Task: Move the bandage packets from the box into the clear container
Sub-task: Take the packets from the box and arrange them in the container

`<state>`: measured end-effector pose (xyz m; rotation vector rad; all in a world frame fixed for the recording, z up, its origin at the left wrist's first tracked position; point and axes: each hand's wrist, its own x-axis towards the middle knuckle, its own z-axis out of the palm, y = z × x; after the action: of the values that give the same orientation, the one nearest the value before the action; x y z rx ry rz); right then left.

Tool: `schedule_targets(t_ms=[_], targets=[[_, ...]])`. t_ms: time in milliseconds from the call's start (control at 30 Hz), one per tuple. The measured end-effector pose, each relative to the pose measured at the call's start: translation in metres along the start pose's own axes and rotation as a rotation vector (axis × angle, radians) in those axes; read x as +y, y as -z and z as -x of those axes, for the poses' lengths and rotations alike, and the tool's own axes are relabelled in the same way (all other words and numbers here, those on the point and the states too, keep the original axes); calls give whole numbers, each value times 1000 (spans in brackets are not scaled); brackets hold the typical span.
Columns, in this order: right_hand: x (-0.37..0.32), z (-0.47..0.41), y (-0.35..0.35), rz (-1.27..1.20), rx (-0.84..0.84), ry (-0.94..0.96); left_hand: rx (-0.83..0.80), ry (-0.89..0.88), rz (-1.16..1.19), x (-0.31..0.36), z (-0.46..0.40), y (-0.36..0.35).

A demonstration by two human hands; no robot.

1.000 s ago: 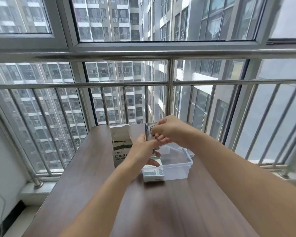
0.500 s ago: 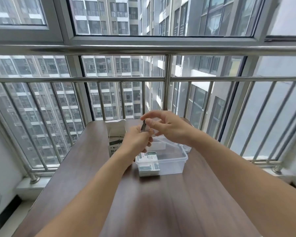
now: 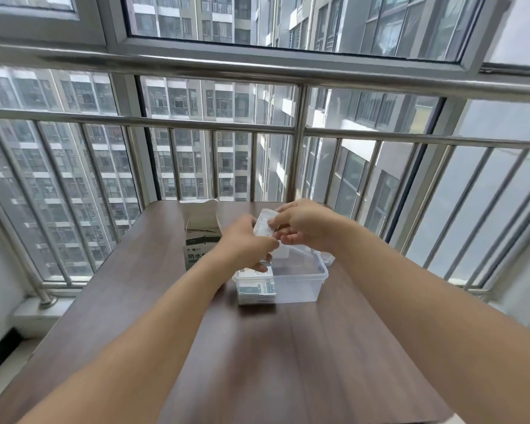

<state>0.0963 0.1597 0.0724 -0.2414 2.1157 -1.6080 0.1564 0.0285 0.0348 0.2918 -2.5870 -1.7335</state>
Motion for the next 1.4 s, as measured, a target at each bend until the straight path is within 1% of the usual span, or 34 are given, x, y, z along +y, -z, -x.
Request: schedule_targets(t_ms=[67, 133, 167, 200, 267, 333, 433, 533, 633, 767, 900, 967, 1033, 1100, 1133, 1167, 1200, 1233, 1267, 1300, 1333, 1400], targets=[[3, -3, 5, -12, -80, 17, -150, 116, 256, 2, 2, 6], [4, -5, 7, -13, -134, 48, -305, 193, 527, 2, 3, 15], [5, -5, 8, -8, -157, 62, -355, 223, 622, 0, 4, 18], [5, -6, 7, 8, -169, 80, -369, 235, 670, -2, 4, 19], [7, -5, 4, 97, -125, 143, -325, 215, 680, -5, 6, 16], [9, -5, 1, 215, -18, 252, -238, 151, 669, -9, 4, 11], [13, -4, -4, 265, 72, 362, -142, 82, 640, -15, 1, 9], [14, -2, -5, 277, 128, 409, -35, 45, 593, -18, 0, 8], [14, 0, -2, 178, 127, 389, 23, 12, 607, -18, 2, 5], [17, -6, 4, 65, 107, 336, -32, 32, 721, -13, 4, 4], [19, -8, 10, -8, -15, 222, -61, 63, 740, -13, 3, 6], [20, -8, 10, -20, -45, 178, -52, 57, 730, -13, 4, 6], [22, -11, 12, -12, -22, 156, -38, 68, 729, -13, 4, 6], [20, -12, 14, -70, 49, 157, -3, 89, 756, -14, 3, 7], [18, -12, 16, -149, 95, 187, 18, 98, 775, -15, 2, 8], [16, -12, 16, -240, 154, 256, 33, 107, 796, -16, 0, 9], [15, -11, 16, -302, 228, 371, 38, 115, 819, -16, 0, 10], [15, -9, 15, -297, 301, 516, 41, 126, 843, -16, -1, 10], [15, -5, 12, -230, 344, 657, 43, 140, 870, -16, -2, 11], [18, -2, 7, -115, 341, 771, 38, 154, 894, -15, -2, 11], [23, 0, 1, 44, 310, 845, 20, 163, 918, -13, -3, 12], [37, 1, -11, 371, 262, 904, -46, 166, 977, -10, -2, 12]])
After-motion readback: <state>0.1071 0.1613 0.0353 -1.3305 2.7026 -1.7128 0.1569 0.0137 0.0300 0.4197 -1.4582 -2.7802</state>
